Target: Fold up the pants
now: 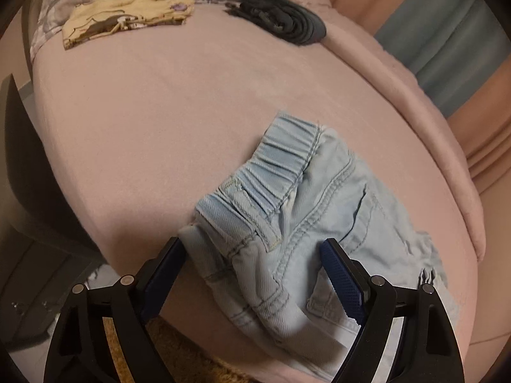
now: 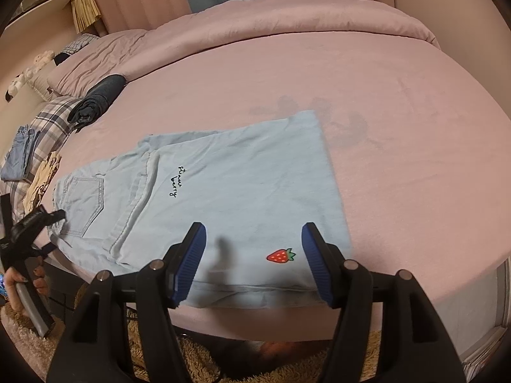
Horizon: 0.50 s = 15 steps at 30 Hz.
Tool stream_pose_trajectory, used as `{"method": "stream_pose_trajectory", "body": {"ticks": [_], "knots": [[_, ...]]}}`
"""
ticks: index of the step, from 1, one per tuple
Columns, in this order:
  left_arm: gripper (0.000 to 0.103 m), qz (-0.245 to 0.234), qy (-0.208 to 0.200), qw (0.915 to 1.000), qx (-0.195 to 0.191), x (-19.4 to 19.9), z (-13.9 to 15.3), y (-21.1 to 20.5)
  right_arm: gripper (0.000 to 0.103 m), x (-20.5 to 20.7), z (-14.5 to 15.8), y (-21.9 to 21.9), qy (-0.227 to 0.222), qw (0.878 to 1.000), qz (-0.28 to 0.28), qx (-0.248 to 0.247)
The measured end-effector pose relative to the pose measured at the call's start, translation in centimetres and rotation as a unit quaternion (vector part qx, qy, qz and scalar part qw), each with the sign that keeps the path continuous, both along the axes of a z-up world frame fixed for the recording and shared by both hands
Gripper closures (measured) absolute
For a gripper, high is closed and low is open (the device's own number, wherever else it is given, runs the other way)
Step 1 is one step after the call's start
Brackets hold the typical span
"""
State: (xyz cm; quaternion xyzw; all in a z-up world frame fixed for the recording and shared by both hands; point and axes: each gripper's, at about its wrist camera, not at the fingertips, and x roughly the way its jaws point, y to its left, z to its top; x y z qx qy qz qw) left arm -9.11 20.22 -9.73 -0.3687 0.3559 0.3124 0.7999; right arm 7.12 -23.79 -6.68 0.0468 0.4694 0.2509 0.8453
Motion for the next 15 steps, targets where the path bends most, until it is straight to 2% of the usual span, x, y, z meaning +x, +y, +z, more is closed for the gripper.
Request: {"method": "stream_pose_trajectory", "body": {"ticks": [6,7,8,10,13,15], "knots": [[0.019,-0.003,-0.007,0.9999,0.006,0.3,0.0,0.2,0.041,0.1,-0.1,0.6,0.006,1.0,0.006,0.0],[0.027,-0.003,-0.004,0.9999,0.016,0.3,0.0,0.1,0.04,0.0,-0.1,0.7,0.007,1.0,0.008,0.001],[0.041,-0.003,-0.003,0.9997,0.022,0.3,0.1,0.0,0.04,-0.1,-0.1,0.8,0.008,1.0,0.01,0.002],[0.053,-0.021,-0.009,0.9993,0.029,0.6,0.2,-0.2,0.04,-0.1,-0.3,1.1,0.011,1.0,0.015,0.004],[0.064,-0.027,-0.018,0.9991,0.029,0.5,0.5,-0.6,0.04,-0.2,-0.4,1.4,0.015,1.0,0.017,0.003],[0.067,-0.027,-0.021,0.9989,0.031,0.4,1.0,-0.8,0.04,-0.2,-0.4,1.5,0.015,1.0,0.018,0.004]]}}
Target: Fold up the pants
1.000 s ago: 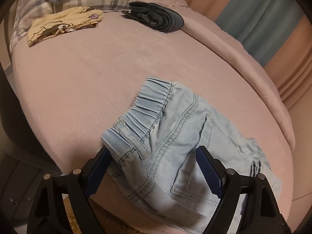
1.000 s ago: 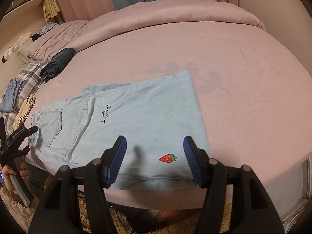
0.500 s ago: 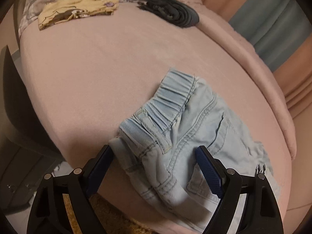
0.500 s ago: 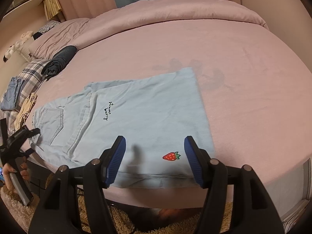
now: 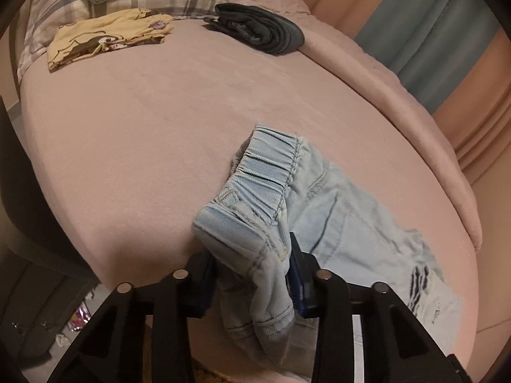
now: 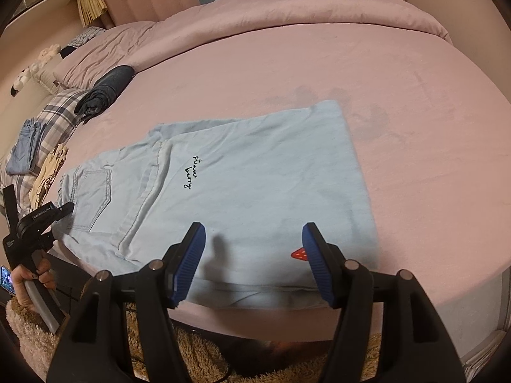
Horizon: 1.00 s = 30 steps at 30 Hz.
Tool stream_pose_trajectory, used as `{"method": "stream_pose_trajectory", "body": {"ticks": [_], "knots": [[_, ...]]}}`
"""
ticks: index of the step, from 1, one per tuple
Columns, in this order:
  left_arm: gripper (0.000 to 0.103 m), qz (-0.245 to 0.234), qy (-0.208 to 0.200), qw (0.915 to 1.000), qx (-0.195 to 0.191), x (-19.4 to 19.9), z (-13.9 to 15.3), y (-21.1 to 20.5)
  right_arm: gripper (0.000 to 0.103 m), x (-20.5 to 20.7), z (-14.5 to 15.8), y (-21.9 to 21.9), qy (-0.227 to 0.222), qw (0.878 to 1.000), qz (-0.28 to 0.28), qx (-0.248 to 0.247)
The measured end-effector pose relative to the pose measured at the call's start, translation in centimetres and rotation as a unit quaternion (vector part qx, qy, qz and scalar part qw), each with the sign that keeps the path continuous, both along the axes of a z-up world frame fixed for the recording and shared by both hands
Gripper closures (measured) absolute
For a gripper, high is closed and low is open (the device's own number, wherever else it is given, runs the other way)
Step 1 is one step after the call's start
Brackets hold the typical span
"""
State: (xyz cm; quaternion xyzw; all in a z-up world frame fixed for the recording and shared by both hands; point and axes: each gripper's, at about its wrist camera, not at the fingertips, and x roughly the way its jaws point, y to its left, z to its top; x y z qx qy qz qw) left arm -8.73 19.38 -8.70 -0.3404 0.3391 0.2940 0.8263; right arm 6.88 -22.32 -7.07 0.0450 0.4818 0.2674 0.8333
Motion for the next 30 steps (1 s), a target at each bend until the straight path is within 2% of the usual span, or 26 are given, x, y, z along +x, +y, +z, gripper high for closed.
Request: {"method": "stream_pose_trajectory", "body": {"ticks": [7,13,20,25,30], "knots": [[0.07,-0.017,-0.032,0.9991,0.021,-0.4,3.9,-1.4,0.04,0.1,0.1,-0.2,-0.001,1.0,-0.005,0.0],[0.07,-0.062,-0.066,0.9935,0.07,0.4,8.3,-4.6,0.04,0.2,0.3,-0.5,-0.004,1.0,-0.008,0.005],[0.071,-0.147,-0.095,0.9798,0.097,3.2,11.3,-9.4,0.04,0.2,0.5,-1.8,-0.004,1.0,-0.019,0.017],[0.071,-0.192,-0.096,0.9706,0.109,5.1,12.0,-12.1,0.04,0.2,0.7,-3.0,-0.005,0.999,-0.03,0.028],[0.072,-0.249,-0.091,0.9568,0.119,7.5,12.2,-15.6,0.04,0.5,0.6,-4.0,0.0,0.998,-0.043,0.04]]}}
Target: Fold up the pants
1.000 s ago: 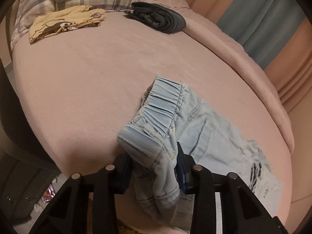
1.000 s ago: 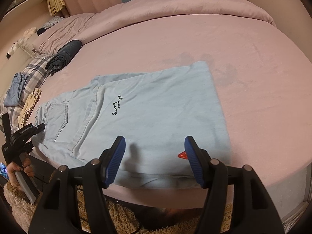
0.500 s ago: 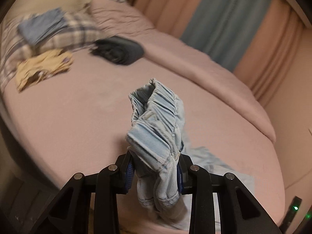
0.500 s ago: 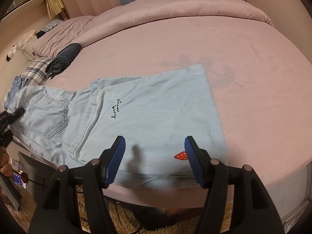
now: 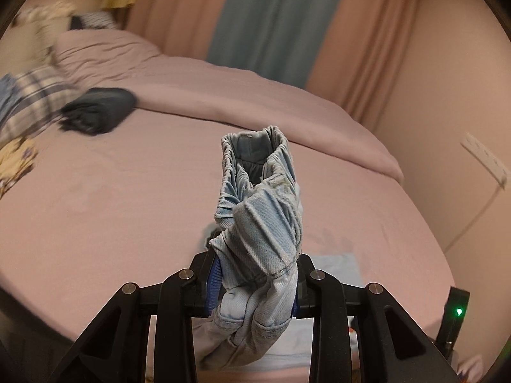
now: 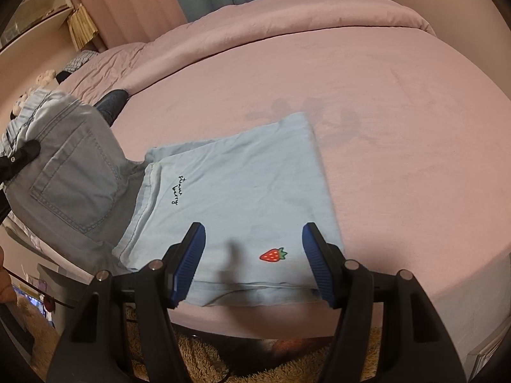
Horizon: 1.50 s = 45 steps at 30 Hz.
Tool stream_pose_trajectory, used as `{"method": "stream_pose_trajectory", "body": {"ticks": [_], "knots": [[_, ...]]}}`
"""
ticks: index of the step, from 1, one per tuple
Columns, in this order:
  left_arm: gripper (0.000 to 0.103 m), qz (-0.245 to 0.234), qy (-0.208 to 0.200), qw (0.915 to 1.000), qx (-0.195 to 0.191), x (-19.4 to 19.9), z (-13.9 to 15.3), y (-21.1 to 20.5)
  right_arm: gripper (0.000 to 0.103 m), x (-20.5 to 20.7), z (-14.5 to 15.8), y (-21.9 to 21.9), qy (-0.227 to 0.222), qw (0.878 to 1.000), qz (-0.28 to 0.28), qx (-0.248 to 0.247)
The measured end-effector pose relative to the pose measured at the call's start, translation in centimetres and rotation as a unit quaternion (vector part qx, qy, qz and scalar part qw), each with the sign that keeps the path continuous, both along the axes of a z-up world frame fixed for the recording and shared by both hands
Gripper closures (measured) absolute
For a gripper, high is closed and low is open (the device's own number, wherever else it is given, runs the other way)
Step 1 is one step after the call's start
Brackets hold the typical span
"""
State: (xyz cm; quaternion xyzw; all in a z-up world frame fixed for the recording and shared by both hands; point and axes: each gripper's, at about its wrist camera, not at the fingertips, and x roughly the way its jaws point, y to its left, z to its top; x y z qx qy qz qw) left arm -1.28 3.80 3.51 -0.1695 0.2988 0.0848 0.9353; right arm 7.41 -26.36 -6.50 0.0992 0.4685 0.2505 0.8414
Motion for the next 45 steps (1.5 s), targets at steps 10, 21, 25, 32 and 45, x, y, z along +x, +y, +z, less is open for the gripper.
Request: {"method": "stream_pose_trajectory", "body": {"ticks": [10,21,25,32,45], "knots": [[0.072,-0.088,0.074,0.9933,-0.011,5.0,-4.5,-5.7,0.04,0.4,-0.7,-2.2,0.014,0.999,-0.019,0.021],[0.07,-0.116,0.115,0.9848,-0.059,6.6,-7.7,-6.7,0.038,0.7,-1.0,-3.9,0.028,0.998,-0.033,0.049],[0.066,-0.132,0.119,0.9797,-0.093,6.6,-8.2,-5.9,0.036,0.7,-0.9,-3.8,0.032,0.996,-0.023,0.078],[0.021,-0.206,0.094,0.9589,-0.171,5.3,-8.0,-5.4,0.023,0.6,-1.0,-3.3,0.047,0.988,-0.009,0.145],[0.019,-0.029,0.109,0.9913,-0.067,-0.5,-6.5,1.1,0.013,1.1,-1.0,-1.1,0.067,0.986,0.012,0.155]]}}
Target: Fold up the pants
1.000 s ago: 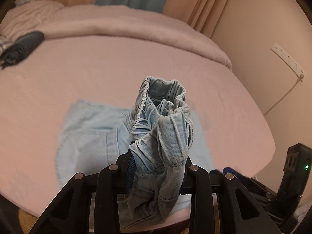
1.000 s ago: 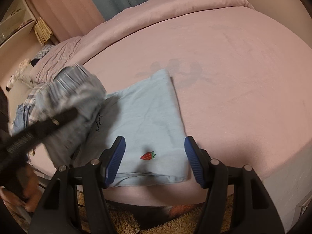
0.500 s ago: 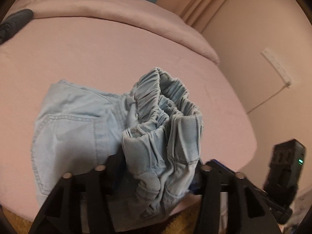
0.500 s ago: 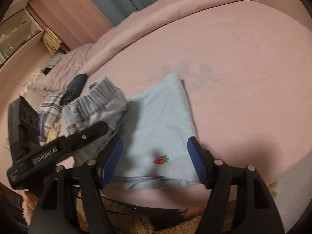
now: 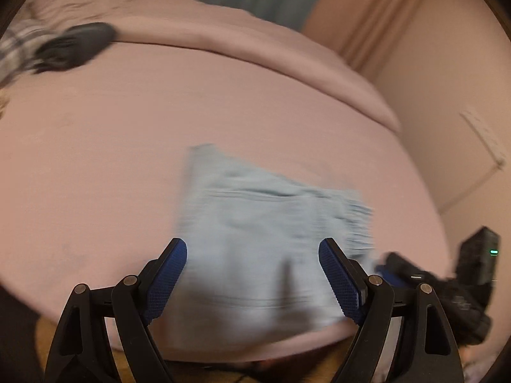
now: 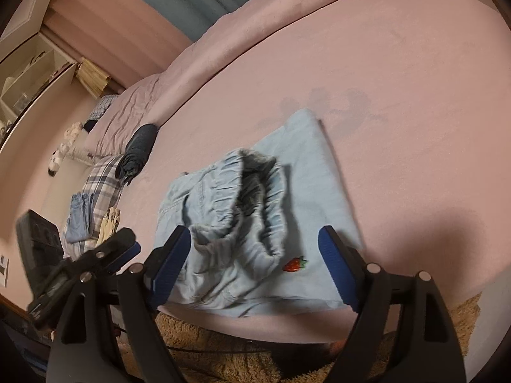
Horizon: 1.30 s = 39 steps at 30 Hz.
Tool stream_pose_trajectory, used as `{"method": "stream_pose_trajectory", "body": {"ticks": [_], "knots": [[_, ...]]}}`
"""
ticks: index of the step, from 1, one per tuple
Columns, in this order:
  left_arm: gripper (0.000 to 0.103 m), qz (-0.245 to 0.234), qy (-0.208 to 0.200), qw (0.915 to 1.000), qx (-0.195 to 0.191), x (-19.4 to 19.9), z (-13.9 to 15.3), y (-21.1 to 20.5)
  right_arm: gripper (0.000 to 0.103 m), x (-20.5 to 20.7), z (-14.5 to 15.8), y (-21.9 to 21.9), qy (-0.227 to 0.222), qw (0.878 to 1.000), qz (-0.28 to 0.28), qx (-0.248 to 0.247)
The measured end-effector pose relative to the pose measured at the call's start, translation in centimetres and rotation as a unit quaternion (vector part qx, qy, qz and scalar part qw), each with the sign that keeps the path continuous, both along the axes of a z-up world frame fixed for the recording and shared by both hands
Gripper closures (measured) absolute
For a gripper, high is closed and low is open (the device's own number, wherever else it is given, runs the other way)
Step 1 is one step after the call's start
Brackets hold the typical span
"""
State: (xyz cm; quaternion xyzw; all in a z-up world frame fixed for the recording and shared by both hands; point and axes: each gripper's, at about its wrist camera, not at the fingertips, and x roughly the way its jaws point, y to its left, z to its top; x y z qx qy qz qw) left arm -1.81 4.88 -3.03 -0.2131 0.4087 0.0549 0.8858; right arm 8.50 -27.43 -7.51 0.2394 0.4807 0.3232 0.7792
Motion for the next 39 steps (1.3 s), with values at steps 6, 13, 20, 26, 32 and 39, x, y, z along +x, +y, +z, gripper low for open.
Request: {"method": "stream_pose_trajectory", "body": {"ticks": [6,13,20,26,32,39], "knots": [[0.019,0.053,0.051,0.9973,-0.005,-1.9,-2.5,3.4,0.01,0.4,-0.7,4.3,0.012,0.999,0.028,-0.037],[0.022,0.048,0.055,0.9969,-0.029,-3.4,-3.1,3.9,0.061,0.4,-0.1,7.0,-0.045,0.993,0.01,-0.112],[0.022,0.024,0.052,0.998,-0.028,-4.0,-3.3,2.9,0.071,-0.9,6.5,2.4,-0.145,0.985,-0.06,-0.076],[0.022,0.019,0.074,0.9969,-0.017,-3.2,-5.2,2.8,0.07,0.7,0.5,1.5,-0.055,0.989,-0.044,-0.127],[0.033,0.007,0.067,0.9974,-0.027,-3.1,-4.3,3.1,0.069,1.5,-1.4,1.3,-0.028,0.989,-0.044,-0.135],[0.059,-0.014,0.028,0.9994,-0.013,3.3,-1.5,3.1,0.069,1.2,-1.8,1.6,-0.031,0.989,-0.046,-0.14]]}}
